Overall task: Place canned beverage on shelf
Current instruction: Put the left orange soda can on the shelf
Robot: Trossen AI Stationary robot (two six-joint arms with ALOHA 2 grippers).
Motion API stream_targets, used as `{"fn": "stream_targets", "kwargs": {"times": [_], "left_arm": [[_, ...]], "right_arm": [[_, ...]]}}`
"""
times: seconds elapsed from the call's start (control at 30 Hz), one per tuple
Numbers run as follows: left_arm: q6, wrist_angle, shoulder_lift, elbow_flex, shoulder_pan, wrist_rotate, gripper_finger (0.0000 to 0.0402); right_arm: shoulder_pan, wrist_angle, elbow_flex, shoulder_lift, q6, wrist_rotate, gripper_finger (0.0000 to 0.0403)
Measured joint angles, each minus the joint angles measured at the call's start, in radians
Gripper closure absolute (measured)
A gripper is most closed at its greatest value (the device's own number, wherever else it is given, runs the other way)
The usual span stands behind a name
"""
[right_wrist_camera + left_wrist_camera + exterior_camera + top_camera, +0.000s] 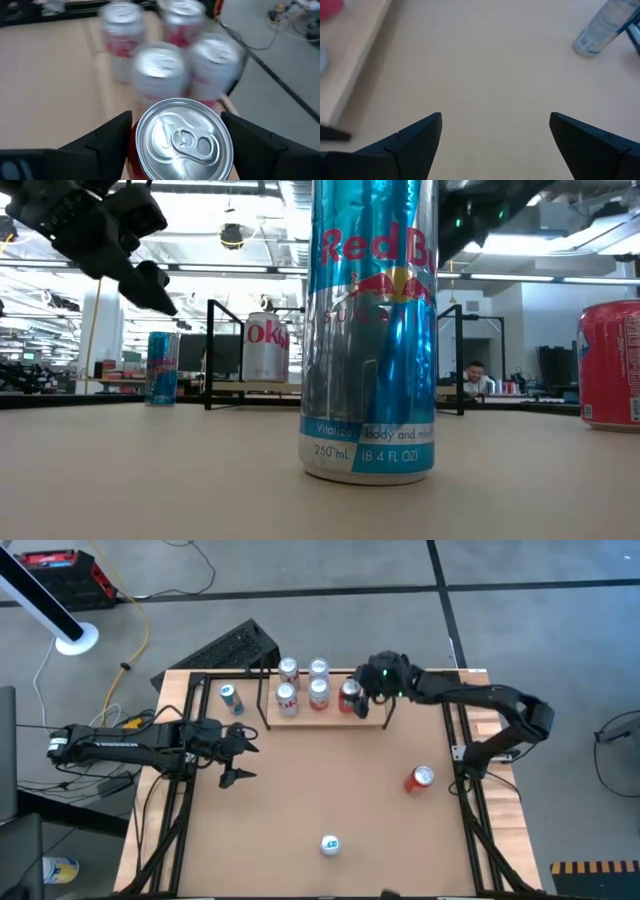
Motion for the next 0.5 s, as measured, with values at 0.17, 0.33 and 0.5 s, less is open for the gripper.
{"fn": "stream_targets", "kwargs": {"times": [0.17,0.33,0.5], "left_arm": [[-0.053,-0.042,0.001,0.000,0.000,-0.015,0.0047],[-0.045,-0.035,0.000,0.000,0.000,-0.023,0.0047],[-0.038,-0.035,0.000,0.000,0.001,-0.029,0.0047]], "right_arm": [[-0.125,0.097,0.002,0.051,-0.027,-0.066,0.0097],[-0.176,0.202,0.003,0.120,-0.028,-0.111,0.0097],[-0.182,0.254,0.003,0.191,-0.044,-0.114,0.0097]]}}
